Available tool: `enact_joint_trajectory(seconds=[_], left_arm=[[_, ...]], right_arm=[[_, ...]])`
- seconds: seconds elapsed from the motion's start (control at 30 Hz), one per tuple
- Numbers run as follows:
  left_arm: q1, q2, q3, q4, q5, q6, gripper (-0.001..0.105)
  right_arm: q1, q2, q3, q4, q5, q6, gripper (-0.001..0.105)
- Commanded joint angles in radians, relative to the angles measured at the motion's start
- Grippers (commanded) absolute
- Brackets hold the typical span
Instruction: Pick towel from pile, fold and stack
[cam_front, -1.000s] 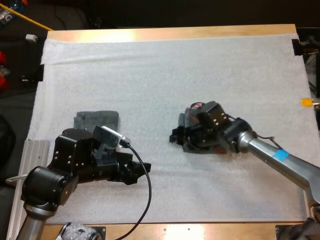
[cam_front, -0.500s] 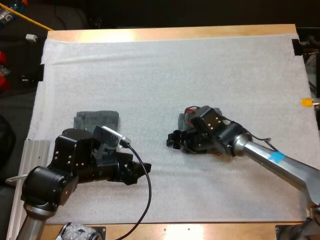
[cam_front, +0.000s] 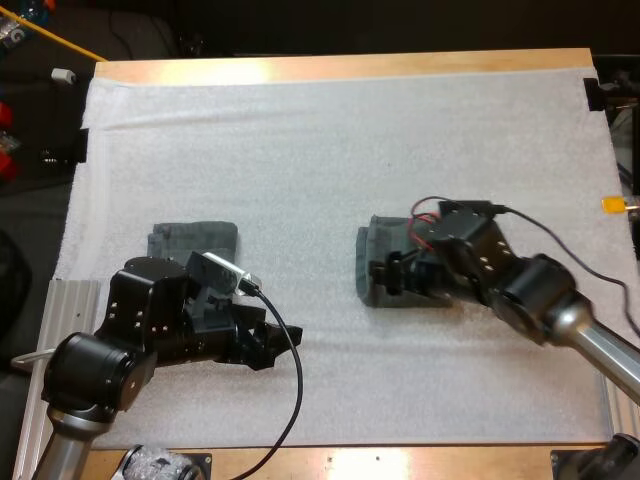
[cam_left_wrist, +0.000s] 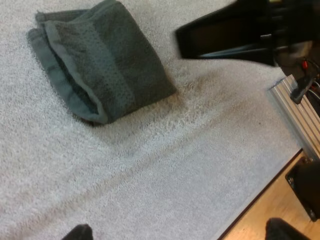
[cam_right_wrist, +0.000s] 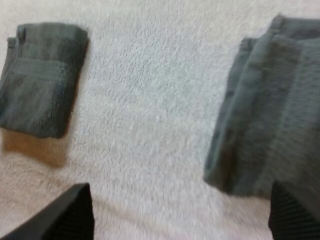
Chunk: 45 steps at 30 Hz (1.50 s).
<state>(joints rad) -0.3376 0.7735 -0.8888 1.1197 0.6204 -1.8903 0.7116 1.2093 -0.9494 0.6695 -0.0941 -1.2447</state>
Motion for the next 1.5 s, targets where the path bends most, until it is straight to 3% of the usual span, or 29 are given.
enact_joint_trajectory(seconds=[0.0, 0.27, 0.5, 0.77, 1.17, 1.47], left_arm=[[0.000, 0.000, -0.002, -0.009, 0.012, 0.025, 0.066], [0.000, 0.000, -0.002, -0.167, 0.012, 0.078, 0.066], [0.000, 0.057, -0.001, -0.303, 0.012, -0.024, 0.066], [-0.014, 0.300, -0.001, -0.400, 0.001, -0.142, 0.067], [-0.073, 0.591, -0.001, -0.564, -0.069, -0.185, 0.070], [-0.075, 0.755, -0.001, -0.668, -0.070, -0.208, 0.070]], right_arm=[[0.001, -0.040, -0.007, 0.042, 0.023, -0.017, 0.070], [0.001, -0.267, -0.007, 0.224, 0.130, -0.017, 0.070], [0.001, -0.415, -0.007, 0.300, 0.145, -0.017, 0.070], [0.001, -0.498, -0.007, 0.307, 0.162, -0.017, 0.070], [0.001, -0.504, -0.007, 0.309, 0.217, -0.017, 0.070], [0.001, -0.504, -0.007, 0.309, 0.217, -0.017, 0.070]])
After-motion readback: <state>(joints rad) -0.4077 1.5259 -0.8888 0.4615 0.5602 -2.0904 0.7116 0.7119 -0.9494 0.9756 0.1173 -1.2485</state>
